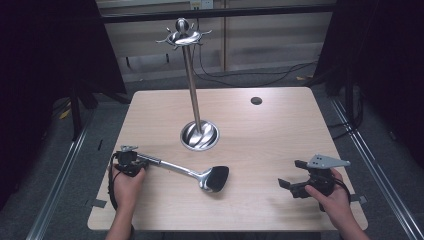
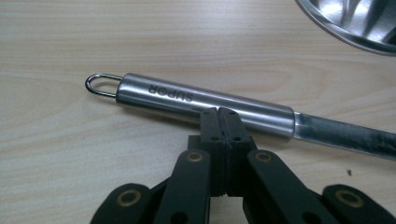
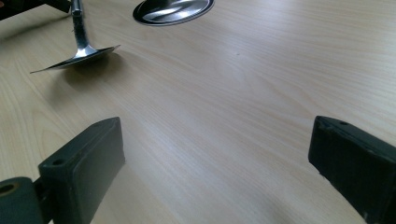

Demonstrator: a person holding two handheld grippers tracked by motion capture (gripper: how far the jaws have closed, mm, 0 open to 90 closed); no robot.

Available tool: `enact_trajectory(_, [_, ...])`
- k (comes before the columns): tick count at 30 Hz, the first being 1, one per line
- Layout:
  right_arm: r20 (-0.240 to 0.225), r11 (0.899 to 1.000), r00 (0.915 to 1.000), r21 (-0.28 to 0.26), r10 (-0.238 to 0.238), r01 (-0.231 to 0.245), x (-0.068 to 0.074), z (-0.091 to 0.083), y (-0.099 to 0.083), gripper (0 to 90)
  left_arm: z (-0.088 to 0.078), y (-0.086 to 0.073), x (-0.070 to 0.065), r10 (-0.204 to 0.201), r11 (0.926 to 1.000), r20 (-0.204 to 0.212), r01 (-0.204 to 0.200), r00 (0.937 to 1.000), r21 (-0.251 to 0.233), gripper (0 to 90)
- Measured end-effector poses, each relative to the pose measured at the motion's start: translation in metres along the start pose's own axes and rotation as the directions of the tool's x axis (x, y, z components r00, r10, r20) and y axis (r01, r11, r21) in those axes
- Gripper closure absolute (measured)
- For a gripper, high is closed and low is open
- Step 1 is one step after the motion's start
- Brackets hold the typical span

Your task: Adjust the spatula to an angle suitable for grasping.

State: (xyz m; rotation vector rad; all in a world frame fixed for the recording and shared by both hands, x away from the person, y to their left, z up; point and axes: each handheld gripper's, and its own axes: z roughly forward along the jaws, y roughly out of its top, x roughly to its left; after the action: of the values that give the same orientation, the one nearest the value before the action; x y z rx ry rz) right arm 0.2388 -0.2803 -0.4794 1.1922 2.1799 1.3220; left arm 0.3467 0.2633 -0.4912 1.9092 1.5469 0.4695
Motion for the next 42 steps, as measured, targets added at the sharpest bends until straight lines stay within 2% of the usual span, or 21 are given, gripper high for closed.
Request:
enact_trajectory(1, [0.003, 1.0, 1.0, 0.0, 0.004, -0.004, 0.0, -0.002, -0.001, 3.4, 0.001, 0.001, 0.001, 0.012, 0.9999, 0.0, -0.012, 0.9999, 0.008, 89.4])
enact_trajectory(3, [0.014, 1.0, 0.9998, 0.002, 0.011, -0.011, -0.001, -0.006, -0.003, 3.4, 0.004, 0.003, -0.001, -0.006, 1.0, -0.002, 0.006, 1.0, 0.001, 89.3])
enact_trajectory(6, [0.026, 1.0, 0.9995, -0.004, 0.019, -0.019, -0.002, -0.011, -0.007, 3.4, 0.009, 0.008, -0.001, -0.002, 1.0, 0.002, 0.002, 1.0, 0.007, 89.5])
enact_trajectory(7, [0.031, 1.0, 0.9992, -0.005, 0.025, -0.025, -0.003, -0.013, -0.008, 3.3, 0.011, 0.009, -0.003, -0.022, 0.9997, -0.002, 0.022, 0.9997, -0.006, 89.4])
enact_trajectory(9, [0.038, 0.999, 0.9988, -0.007, 0.031, -0.031, -0.004, -0.017, -0.01, 3.3, 0.013, 0.012, -0.003, -0.01, 1.0, 0.0, 0.01, 1.0, -0.001, 88.9])
enact_trajectory(13, [0.053, 0.999, 0.9976, -0.015, 0.044, -0.043, -0.006, -0.023, -0.012, 3.4, 0.019, 0.017, -0.004, -0.017, 0.9998, 0.008, 0.017, 0.9998, -0.005, 88.7])
enact_trajectory(16, [0.061, 0.999, 0.997, -0.016, 0.048, -0.047, -0.007, -0.025, -0.013, 3.3, 0.025, 0.021, -0.005, -0.056, 0.9983, 0.022, 0.057, 0.9982, -0.016, 88.3])
enact_trajectory(19, [0.063, 0.999, 0.9969, -0.016, 0.048, -0.047, -0.007, -0.026, -0.013, 3.3, 0.032, 0.026, -0.007, -0.077, 0.997, 0.031, 0.077, 0.9965, -0.003, 88.1])
enact_trajectory(23, [0.061, 0.999, 0.997, -0.017, 0.048, -0.047, -0.007, -0.026, -0.013, 3.4, 0.04, 0.032, -0.01, -0.124, 0.9923, 0.044, 0.124, 0.9913, -0.006, 86.8])
enact_trajectory(31, [0.057, 0.999, 0.9972, -0.023, 0.049, -0.047, -0.009, -0.025, -0.013, 3.4, 0.052, 0.046, -0.021, -0.106, 0.9943, 0.039, 0.105, 0.9936, 0.02, 83.2])
enact_trajectory(32, [0.057, 0.999, 0.9972, -0.022, 0.049, -0.048, -0.009, -0.025, -0.013, 3.4, 0.054, 0.048, -0.023, -0.117, 0.9931, 0.041, 0.116, 0.9923, 0.017, 82.7])
enact_trajectory(36, [0.058, 0.999, 0.997, -0.019, 0.05, -0.049, -0.008, -0.025, -0.012, 3.4, 0.058, 0.052, -0.029, -0.098, 0.9947, 0.055, 0.096, 0.9936, 0.034, 81.5])
enact_trajectory(37, [0.057, 0.999, 0.9971, -0.02, 0.05, -0.049, -0.008, -0.025, -0.012, 3.4, 0.059, 0.053, -0.032, -0.106, 0.9939, 0.057, 0.104, 0.9927, 0.036, 81.1])
enact_trajectory(42, [0.051, 0.999, 0.9976, -0.02, 0.046, -0.045, -0.008, -0.024, -0.012, 3.3, 0.063, 0.058, -0.041, -0.093, 0.9946, 0.061, 0.09, 0.9938, 0.051, 79.9])
